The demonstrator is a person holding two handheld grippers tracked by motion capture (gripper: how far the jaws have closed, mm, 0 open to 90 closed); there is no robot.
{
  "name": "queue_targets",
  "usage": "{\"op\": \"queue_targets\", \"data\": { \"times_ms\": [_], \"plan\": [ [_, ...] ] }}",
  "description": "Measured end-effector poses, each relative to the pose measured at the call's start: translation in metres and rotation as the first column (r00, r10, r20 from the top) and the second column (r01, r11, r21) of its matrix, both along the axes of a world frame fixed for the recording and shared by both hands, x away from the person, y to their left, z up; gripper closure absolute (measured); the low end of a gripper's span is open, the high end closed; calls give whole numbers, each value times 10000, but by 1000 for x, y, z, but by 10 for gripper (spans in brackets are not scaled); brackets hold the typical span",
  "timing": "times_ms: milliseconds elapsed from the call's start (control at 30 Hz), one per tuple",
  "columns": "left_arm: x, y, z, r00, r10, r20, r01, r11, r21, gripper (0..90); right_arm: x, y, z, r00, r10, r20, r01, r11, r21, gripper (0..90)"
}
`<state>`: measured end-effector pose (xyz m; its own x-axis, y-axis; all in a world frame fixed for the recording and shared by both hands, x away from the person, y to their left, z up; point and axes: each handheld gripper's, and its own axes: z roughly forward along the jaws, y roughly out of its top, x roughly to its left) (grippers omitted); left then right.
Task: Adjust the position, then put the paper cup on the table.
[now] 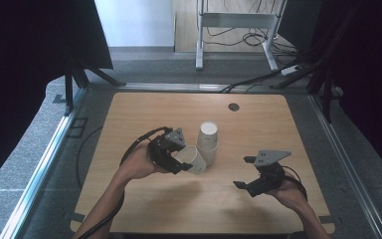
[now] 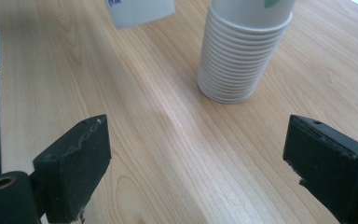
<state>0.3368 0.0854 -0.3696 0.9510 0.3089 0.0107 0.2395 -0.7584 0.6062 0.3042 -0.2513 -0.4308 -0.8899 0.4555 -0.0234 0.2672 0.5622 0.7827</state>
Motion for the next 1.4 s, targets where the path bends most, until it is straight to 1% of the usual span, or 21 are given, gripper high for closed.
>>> {"op": "queue_targets", "data": {
  "times_ms": [200,300,400,600,667,733,767,800,867,933,1000,1033,1133,1200,1267,1300,1367,1400],
  "plan": [
    [3,7,-2,9996,294,-47,-293,9992,271,341,-1,-5,-3,9998,-200,-21,200,9998,57,76],
    [6,12,-2,9983,577,-81,-575,9978,323,341,-1,-7,-4,9996,-292,-48,292,9995,93,77],
    [8,17,-2,9964,841,-74,-836,9953,487,341,0,-10,-5,9992,-401,-42,401,9992,92,78],
    [14,23,-3,9919,1262,-116,-1248,9888,814,341,-2,-13,-9,9980,-628,-12,628,9980,-25,80],
    [16,25,-3,9901,1403,-89,-1386,9846,1062,340,-2,-14,-10,9972,-742,5,742,9972,-99,79],
    [18,26,-3,9882,1529,-69,-1509,9811,1215,339,-2,-16,-12,9964,-849,-15,849,9963,-126,78],
    [20,26,-3,9864,1642,-12,-1625,9772,1365,339,-2,-16,-13,9960,-892,-11,892,9959,-136,76],
    [22,26,-4,9851,1720,-31,-1695,9736,1528,338,-2,-17,-13,9955,-949,-24,948,9953,-186,75],
    [24,27,-5,9824,1865,-56,-1829,9685,1689,337,-2,-18,-15,9943,-1069,-35,1068,9939,-273,73],
    [27,27,-6,9806,1959,-34,-1912,9610,1999,336,-2,-19,-17,9933,-1157,-41,1155,9928,-311,69],
    [30,26,-7,9791,2033,19,-1979,9511,2370,334,-2,-20,-19,9925,-1219,-61,1216,9921,-305,69],
    [31,25,-9,9778,2092,108,-2048,9437,2598,334,-2,-20,-20,9923,-1236,-76,1233,9919,-319,69],
    [35,24,-13,9752,2214,80,-2138,9311,2955,333,-2,-22,-22,9916,-1288,-142,1282,9912,-341,70],
    [38,22,-15,9730,2303,129,-2222,9210,3200,331,-2,-22,-23,9915,-1290,-165,1283,9911,-365,70],
    [41,21,-19,9715,2371,6,-2236,9155,3345,329,-2,-22,-25,9914,-1292,-201,1283,9909,-414,72],
    [43,20,-22,9703,2419,36,-2279,9093,3482,328,-2,-22,-26,9916,-1271,-219,1260,9910,-451,72],
    [45,18,-25,9683,2497,8,-2323,8996,3699,326,-2,-22,-27,9918,-1254,-237,1240,9909,-515,74],
    [47,18,-27,9680,2507,-25,-2311,8960,3792,324,-2,-22,-28,9917,-1264,-225,1249,9906,-559,74]
  ]
}}
